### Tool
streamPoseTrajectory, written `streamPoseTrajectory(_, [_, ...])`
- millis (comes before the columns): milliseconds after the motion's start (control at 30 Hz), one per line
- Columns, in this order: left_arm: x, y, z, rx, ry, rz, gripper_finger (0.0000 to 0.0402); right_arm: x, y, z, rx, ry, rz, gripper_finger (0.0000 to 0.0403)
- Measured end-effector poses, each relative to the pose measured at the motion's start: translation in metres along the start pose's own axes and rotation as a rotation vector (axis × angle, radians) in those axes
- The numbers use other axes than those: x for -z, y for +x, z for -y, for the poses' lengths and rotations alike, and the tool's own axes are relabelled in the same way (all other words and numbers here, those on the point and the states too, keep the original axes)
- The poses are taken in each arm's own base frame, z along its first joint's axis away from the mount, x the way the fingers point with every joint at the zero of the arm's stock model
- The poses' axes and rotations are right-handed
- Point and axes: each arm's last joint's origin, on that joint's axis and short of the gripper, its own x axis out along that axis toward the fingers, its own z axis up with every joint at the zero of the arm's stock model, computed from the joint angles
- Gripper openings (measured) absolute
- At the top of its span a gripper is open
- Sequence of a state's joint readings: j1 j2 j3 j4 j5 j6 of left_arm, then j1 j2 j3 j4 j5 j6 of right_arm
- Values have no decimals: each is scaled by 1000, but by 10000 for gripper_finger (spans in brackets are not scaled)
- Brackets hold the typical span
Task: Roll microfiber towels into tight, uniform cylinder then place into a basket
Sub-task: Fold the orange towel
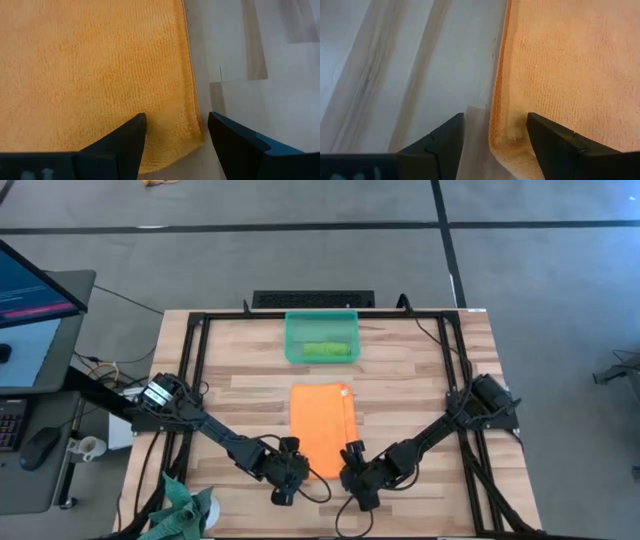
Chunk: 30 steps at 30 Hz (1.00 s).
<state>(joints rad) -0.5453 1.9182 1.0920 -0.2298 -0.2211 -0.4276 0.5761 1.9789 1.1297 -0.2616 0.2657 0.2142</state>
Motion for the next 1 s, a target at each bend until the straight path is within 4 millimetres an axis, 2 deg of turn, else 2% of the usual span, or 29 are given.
streamPoseTrajectory(100, [-1,0,-2,-3,-8,0,198,0,1,2,3,3,-4,228])
streamPoseTrajectory(200, [-2,1,-5,12,-17,-8,178,1,1,2,7,-1,-7,199])
streamPoseTrajectory(467, [-3,1,-7,46,-27,-23,96,2,2,6,23,-39,-22,78])
streamPoseTrajectory(633, [-3,1,-6,82,-27,-37,41,1,2,10,12,-43,-30,18])
streamPoseTrajectory(767, [-3,-1,-6,112,-28,-58,8,0,-4,11,-3,-40,-24,12])
streamPoseTrajectory(900, [-4,-8,-6,138,-71,-68,8,-9,-17,3,-28,-48,15,23])
streamPoseTrajectory(1000, [-11,-14,-1,154,-75,-54,7,-20,-25,-7,-64,-62,45,16])
